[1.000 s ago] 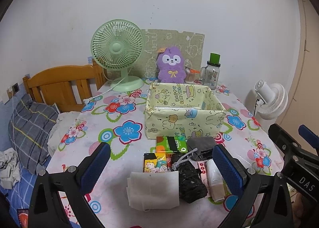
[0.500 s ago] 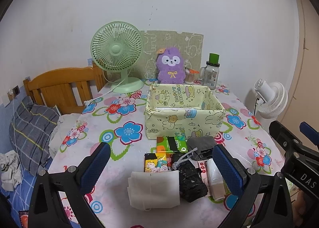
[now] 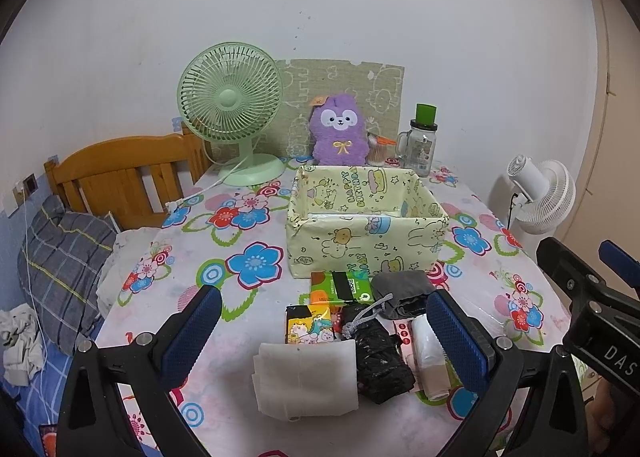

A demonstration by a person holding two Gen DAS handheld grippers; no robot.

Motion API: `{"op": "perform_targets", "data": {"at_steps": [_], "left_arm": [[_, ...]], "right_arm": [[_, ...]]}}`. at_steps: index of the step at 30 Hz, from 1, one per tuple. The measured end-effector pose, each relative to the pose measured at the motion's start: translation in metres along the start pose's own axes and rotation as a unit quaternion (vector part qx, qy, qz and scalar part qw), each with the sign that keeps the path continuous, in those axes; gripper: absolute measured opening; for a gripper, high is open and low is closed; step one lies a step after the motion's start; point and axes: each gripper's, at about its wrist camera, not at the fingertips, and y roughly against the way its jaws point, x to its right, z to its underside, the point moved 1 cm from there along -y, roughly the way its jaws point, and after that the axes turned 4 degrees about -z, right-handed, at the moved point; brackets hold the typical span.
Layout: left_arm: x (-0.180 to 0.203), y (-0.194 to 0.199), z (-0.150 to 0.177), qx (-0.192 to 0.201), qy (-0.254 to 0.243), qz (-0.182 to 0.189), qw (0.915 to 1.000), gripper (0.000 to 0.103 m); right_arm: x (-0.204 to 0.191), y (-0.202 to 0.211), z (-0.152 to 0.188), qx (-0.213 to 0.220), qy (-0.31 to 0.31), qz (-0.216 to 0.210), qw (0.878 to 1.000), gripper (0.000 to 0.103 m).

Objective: Organize soft objects

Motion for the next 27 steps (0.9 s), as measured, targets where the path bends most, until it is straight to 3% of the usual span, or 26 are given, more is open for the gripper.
{"op": "perform_targets", "data": {"at_steps": [18,27], "left_arm": [[0.000,-0.022,0.003,-0.018,-0.003,0.002,0.9998,0.101],[0.000,-0.045,0.010,-0.049,-0.004,0.011,0.9987,0.095]], "right_arm": [[0.000,-0.017,0.001,-0.013,0.004,-0.001,1.000,0.103],[-0.007,-0.038,0.006,-0.037,0.013,-0.020,0.999,0.103]]}}
